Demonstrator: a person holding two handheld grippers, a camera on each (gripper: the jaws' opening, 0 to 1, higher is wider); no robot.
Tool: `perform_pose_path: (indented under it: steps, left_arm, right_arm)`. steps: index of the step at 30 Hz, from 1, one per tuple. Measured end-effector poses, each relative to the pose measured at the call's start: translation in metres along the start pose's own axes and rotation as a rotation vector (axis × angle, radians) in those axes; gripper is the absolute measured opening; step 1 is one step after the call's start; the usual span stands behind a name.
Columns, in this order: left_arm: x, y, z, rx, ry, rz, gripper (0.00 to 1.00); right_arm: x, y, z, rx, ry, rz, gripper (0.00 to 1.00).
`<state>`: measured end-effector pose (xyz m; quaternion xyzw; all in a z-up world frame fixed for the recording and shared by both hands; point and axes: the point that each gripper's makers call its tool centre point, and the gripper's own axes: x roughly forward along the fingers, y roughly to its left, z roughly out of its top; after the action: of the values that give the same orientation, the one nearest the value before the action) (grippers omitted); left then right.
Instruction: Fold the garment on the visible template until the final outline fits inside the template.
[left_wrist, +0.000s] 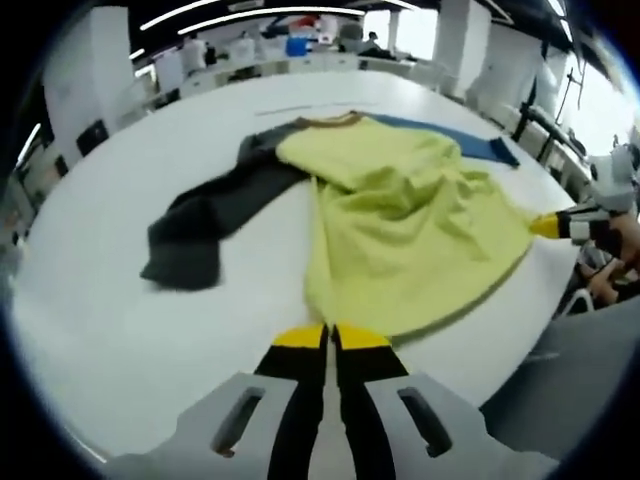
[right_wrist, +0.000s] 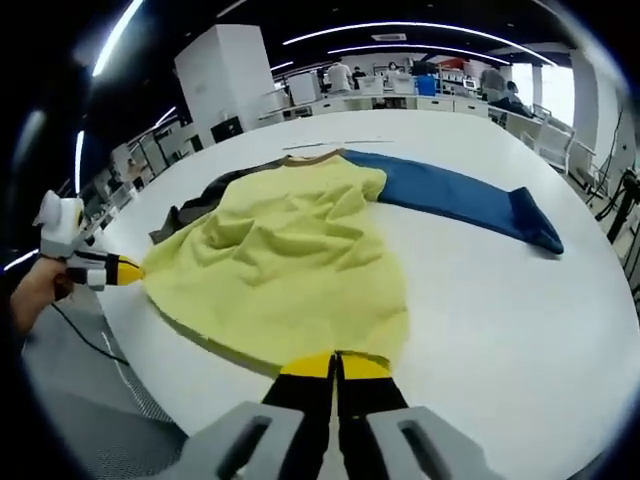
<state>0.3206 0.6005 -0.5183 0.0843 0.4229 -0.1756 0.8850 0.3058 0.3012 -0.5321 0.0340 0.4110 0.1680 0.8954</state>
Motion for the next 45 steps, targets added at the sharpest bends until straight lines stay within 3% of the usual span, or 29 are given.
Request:
perform_pose_path:
  steps: [9, 14, 21, 25, 30, 37, 43, 45]
  left_arm:
    - [-0.006, 0.011, 0.008, 0.032, -0.052, -0.031, 0.1]
    - [-0.003, 0.015, 0.021, 0.066, -0.09, -0.069, 0.14]
    - [0.017, 0.014, 0.025, 0.082, -0.056, -0.141, 0.16]
    - [0.02, 0.014, 0.028, 0.071, -0.048, -0.161, 0.17]
    - [0.022, 0.014, 0.027, 0.078, -0.033, -0.181, 0.16]
    - [0.028, 0.012, 0.027, 0.057, -0.022, -0.211, 0.15]
    - [0.034, 0.007, 0.022, 0.049, 0.039, -0.238, 0.07]
    - [0.033, 0.007, 0.022, 0.048, 0.043, -0.23, 0.01]
  right_arm:
    - [-0.011, -0.002, 0.009, -0.002, -0.036, -0.014, 0.01]
    - [-0.017, -0.012, 0.017, -0.028, -0.051, -0.042, 0.1]
    - [-0.008, -0.025, 0.008, -0.032, 0.02, -0.051, 0.12]
    - [-0.02, -0.019, 0.014, -0.004, 0.019, -0.025, 0.17]
    - [-0.031, -0.032, 0.023, -0.009, 0.016, -0.068, 0.18]
    - [-0.009, -0.045, 0.016, -0.002, 0.072, -0.094, 0.18]
    - [0.004, -0.044, 0.0, 0.029, 0.138, -0.093, 0.11]
    - [0.003, -0.043, 0.004, 0.032, 0.121, -0.092, 0.03]
